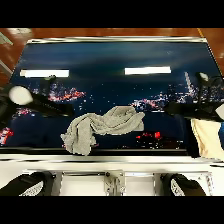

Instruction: Fold the shirts.

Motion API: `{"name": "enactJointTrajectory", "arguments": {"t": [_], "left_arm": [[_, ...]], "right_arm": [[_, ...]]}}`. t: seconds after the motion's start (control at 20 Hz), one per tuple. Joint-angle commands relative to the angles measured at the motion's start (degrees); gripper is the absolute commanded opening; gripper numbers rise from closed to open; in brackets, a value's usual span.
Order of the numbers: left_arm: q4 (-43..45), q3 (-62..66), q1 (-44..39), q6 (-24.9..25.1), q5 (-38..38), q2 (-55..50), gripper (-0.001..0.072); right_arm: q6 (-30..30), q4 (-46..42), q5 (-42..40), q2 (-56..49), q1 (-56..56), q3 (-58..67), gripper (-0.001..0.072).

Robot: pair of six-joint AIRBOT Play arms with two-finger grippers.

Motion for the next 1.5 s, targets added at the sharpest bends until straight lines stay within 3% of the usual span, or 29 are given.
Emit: {"name": "enactJointTrajectory", "arguments": {"t": [0.0, 0.1, 0.25, 0.5, 0.9, 0.95, 1.1, 1.2, 1.25, 1.45], "left_arm": [[-2.4, 0.6, 14.6, 6.5, -14.0, 4.1, 0.0672], [-5.2, -8.5, 19.6, 6.6, -13.8, 9.5, 0.0672], [-15.5, -27.4, 20.4, 6.6, -10.4, 16.7, 0.0673], [-33.7, -49.9, 17.3, 6.6, 4.8, 19.8, 0.0670], [-34.8, -53.4, 6.4, 4.6, 17.9, 15.5, 0.0667], [-34.9, -53.4, 6.0, 4.2, 20.4, 14.2, 0.0643], [-34.8, -53.4, 5.8, 4.2, 27.1, 12.0, 0.0374], [-34.9, -53.4, 5.8, 4.2, 29.7, 11.8, 0.0123], [-34.8, -53.1, 5.8, 4.7, 29.9, 12.0, 0.0045], [-34.8, -49.6, 5.8, 9.8, 28.0, 12.1, 0.0035]], "right_arm": [[-5.2, -3.9, 1.8, -1.2, -7.3, 1.1, 0.0622], [-6.7, 1.2, 5.7, -4.9, -11.8, 0.3, 0.0622], [-9.7, 12.2, 6.7, -12.5, -12.1, -0.9, 0.0622], [-11.9, 19.0, 6.0, -24.6, -5.4, -0.8, 0.0622], [-12.5, 22.1, 0.6, -30.6, -2.2, -0.8, 0.0622], [-12.5, 22.8, 0.1, -30.6, -2.2, -0.8, 0.0622], [-12.4, 23.6, -1.4, -30.7, -1.3, -0.8, 0.0622], [-11.9, 23.6, -3.2, -31.7, 0.4, -0.8, 0.0622], [-11.4, 23.6, -4.2, -32.8, 1.4, -0.8, 0.0622], [-11.4, 24.1, -8.2, -37.9, 4.8, -0.8, 0.0622]]}}
